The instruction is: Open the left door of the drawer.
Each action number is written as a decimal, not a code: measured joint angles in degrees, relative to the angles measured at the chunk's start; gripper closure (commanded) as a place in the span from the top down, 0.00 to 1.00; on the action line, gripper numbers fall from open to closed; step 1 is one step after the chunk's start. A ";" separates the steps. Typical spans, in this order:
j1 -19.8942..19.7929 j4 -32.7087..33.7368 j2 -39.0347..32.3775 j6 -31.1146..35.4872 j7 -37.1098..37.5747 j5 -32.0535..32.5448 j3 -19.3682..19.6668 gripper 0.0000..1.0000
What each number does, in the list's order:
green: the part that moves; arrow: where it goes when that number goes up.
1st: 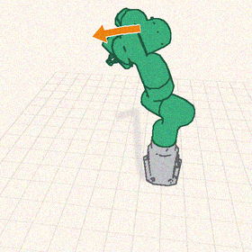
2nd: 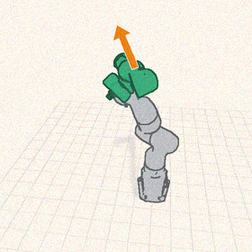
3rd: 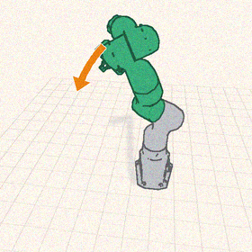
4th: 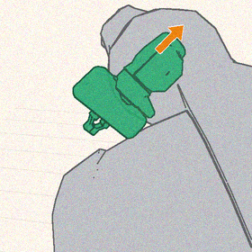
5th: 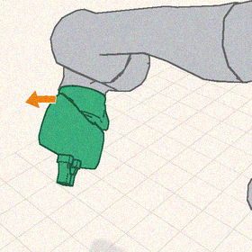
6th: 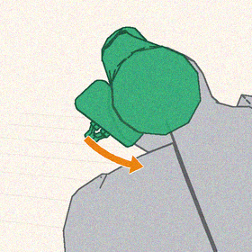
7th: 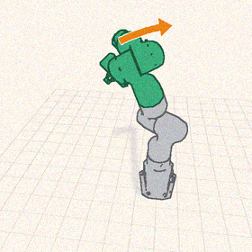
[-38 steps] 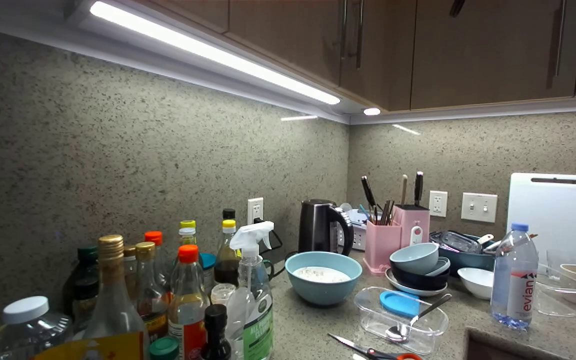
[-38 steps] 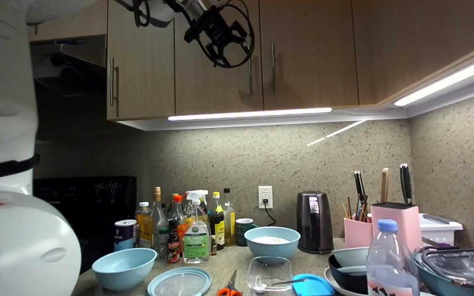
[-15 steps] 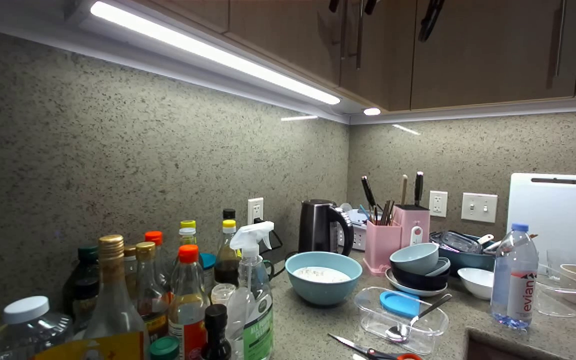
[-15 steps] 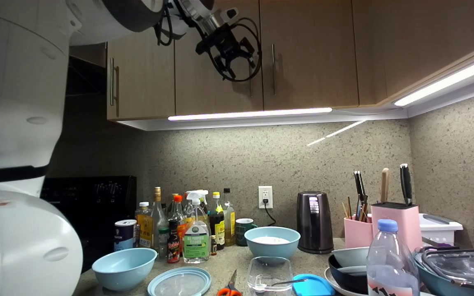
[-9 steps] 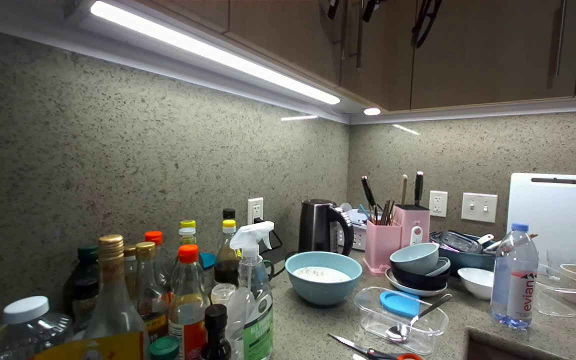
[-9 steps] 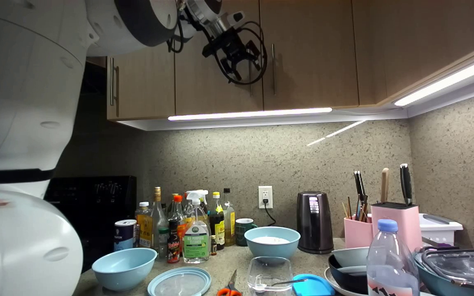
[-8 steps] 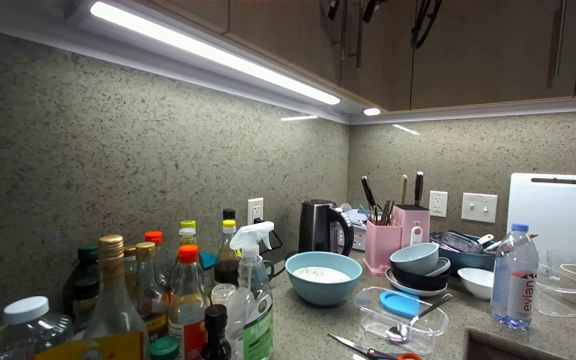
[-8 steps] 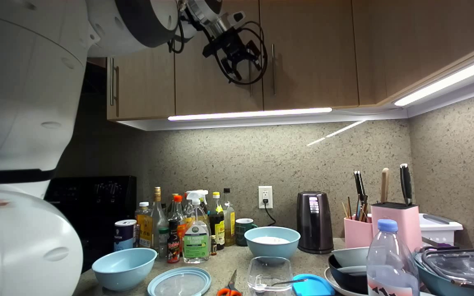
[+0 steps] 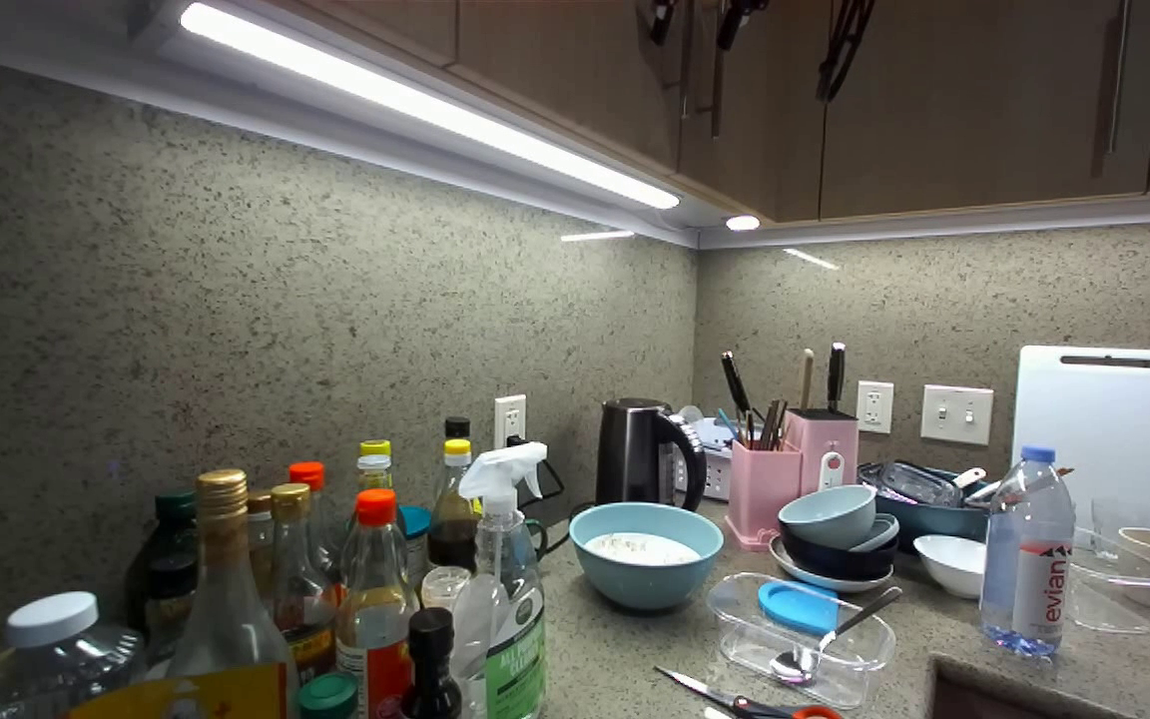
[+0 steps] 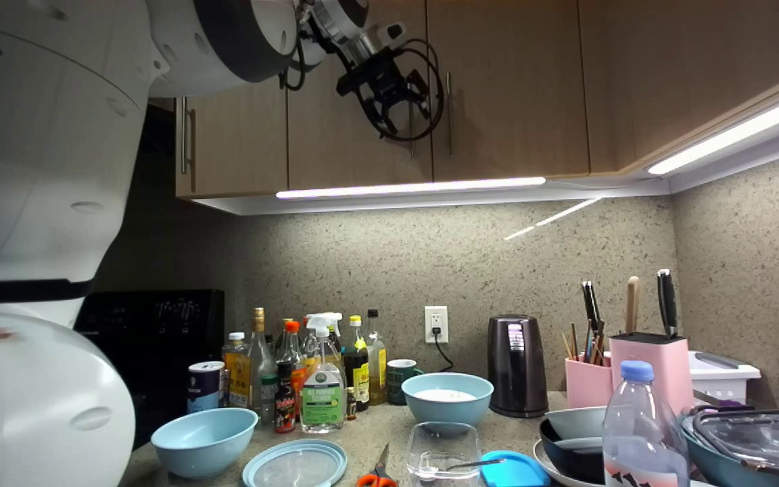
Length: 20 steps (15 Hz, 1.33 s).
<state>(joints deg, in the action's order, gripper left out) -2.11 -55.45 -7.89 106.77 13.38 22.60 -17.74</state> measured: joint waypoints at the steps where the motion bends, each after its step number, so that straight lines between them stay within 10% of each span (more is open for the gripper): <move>1: -0.04 0.14 -0.10 0.07 -0.87 -0.14 0.00 1.00; 6: -1.29 2.50 -1.77 0.06 -8.23 -5.77 0.07 1.00; 7: -1.70 3.29 -2.42 -0.02 -10.42 -7.80 0.07 0.75; 20: -0.64 9.09 -5.62 -4.03 -13.70 -7.35 0.25 0.04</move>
<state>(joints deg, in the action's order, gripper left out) -2.76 -46.36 -13.51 102.74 -0.32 15.25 -17.49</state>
